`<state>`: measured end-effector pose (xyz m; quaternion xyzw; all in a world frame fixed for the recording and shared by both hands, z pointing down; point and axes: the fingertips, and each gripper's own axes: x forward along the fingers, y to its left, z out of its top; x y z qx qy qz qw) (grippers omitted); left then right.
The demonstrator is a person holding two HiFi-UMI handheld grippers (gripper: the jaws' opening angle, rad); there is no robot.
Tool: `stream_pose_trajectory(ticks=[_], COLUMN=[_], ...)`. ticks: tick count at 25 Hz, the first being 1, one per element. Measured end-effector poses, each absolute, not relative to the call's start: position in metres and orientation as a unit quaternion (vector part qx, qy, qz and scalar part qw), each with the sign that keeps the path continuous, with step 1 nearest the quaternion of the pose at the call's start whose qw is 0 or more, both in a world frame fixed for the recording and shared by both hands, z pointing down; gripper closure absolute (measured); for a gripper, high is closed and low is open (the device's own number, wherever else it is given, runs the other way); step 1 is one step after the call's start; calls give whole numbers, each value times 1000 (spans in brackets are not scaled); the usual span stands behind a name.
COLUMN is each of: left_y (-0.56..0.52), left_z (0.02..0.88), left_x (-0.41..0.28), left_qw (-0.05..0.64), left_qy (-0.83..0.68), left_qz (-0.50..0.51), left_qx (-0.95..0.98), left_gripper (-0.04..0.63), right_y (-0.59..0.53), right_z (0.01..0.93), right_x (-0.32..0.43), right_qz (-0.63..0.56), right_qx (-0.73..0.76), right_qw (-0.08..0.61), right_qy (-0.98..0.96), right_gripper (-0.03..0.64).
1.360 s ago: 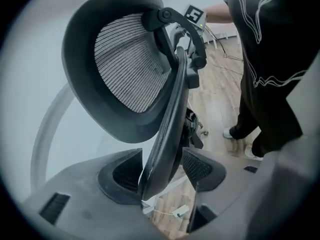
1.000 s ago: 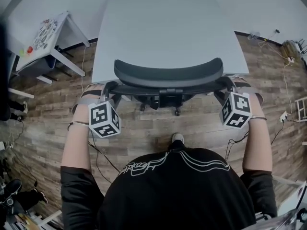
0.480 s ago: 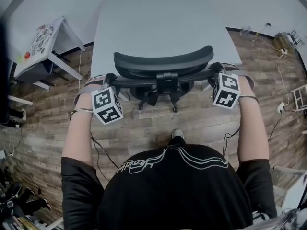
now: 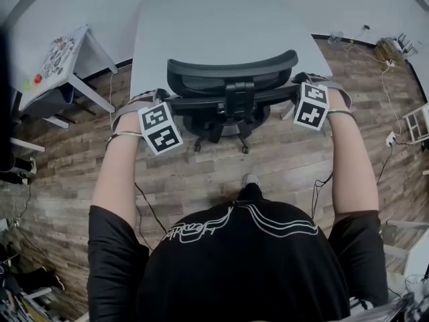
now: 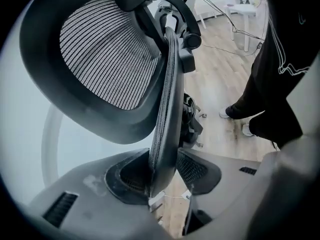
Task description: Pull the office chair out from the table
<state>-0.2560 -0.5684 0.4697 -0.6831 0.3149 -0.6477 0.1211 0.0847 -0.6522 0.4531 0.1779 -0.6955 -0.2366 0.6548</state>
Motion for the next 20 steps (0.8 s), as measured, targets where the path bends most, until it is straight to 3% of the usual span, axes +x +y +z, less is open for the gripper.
stream_pose_trajectory(ticks=[20], left_y=[-513], left_z=[471], left_x=[-258], left_qw=[156], left_qy=[310], left_qz=[-635], left_qx=[-690], left_gripper=[430], right_y=[-564], right_z=[457], right_x=[87], right_qz=[-210], right_qx=[221], right_qw=[663], right_qy=[-684], right_gripper=[418])
